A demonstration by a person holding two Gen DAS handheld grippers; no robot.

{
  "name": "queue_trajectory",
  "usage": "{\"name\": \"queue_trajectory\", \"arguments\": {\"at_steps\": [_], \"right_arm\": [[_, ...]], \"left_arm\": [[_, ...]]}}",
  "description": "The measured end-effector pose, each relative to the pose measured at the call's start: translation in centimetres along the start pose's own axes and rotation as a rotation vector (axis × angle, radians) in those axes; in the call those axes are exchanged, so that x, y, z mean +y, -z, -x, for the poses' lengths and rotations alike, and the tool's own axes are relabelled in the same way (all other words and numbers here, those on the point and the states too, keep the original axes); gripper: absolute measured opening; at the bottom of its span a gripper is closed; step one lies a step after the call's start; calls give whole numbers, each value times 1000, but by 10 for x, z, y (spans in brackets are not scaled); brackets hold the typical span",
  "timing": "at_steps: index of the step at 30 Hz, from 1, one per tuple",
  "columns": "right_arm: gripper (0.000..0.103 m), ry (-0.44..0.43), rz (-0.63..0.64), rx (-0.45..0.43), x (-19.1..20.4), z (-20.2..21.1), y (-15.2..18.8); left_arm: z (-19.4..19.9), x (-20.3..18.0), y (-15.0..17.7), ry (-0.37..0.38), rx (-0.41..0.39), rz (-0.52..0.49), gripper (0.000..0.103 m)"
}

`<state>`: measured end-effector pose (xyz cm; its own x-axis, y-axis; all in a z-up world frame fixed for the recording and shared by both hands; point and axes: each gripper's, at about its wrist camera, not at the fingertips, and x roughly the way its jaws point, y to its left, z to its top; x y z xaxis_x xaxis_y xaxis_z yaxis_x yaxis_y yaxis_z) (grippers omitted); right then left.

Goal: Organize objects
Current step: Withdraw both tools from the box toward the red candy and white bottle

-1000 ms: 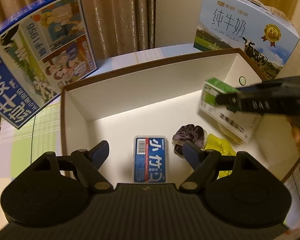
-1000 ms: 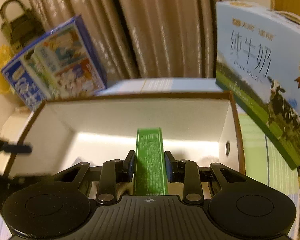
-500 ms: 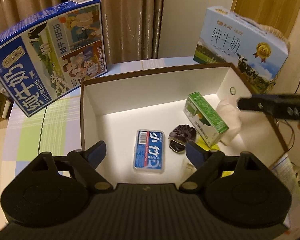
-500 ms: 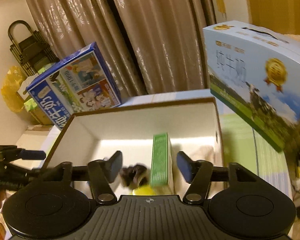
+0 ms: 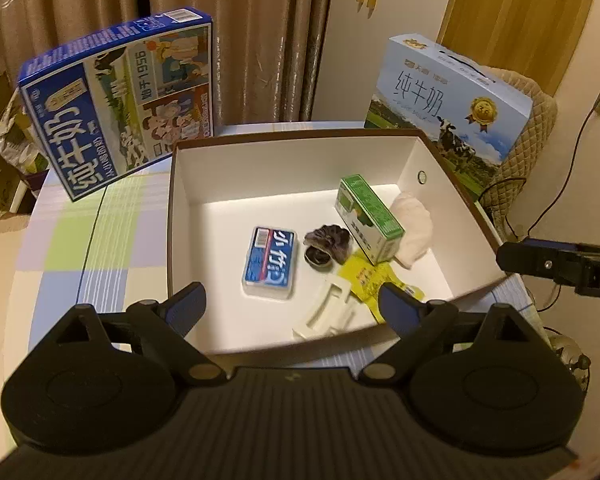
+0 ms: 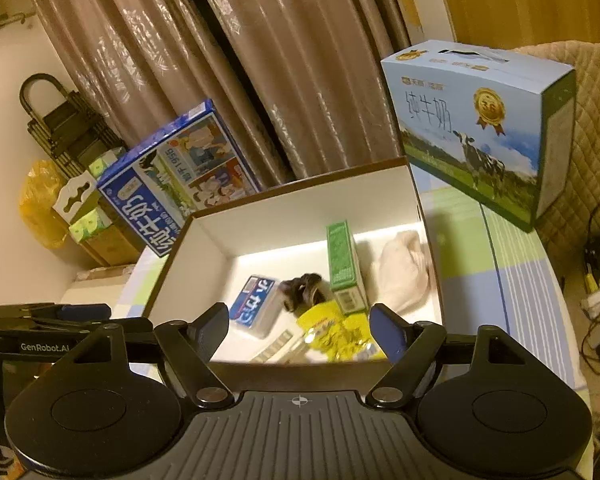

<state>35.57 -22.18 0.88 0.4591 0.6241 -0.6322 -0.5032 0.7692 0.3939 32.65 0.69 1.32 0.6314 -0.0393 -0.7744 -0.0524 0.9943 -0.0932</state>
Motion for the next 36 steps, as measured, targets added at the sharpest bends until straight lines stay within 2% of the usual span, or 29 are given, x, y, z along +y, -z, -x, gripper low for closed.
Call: {"name": "queue_trajectory", "arguments": {"at_steps": [6,24,31,36], "right_arm": [[76,8,-3,-7,11,25,18],[78,-5,-42,-7,24,76,67],[81,-10,-21,22,28,86,83],[81,25,33,28,36,89,92]], "left_arm": [[26,-9,24,13,-4,22,91],[81,-25,93,-9,18,61,91],[91,-28,115,-31,34,60,91],[97,-30,127,-43,37,62,91]]}}
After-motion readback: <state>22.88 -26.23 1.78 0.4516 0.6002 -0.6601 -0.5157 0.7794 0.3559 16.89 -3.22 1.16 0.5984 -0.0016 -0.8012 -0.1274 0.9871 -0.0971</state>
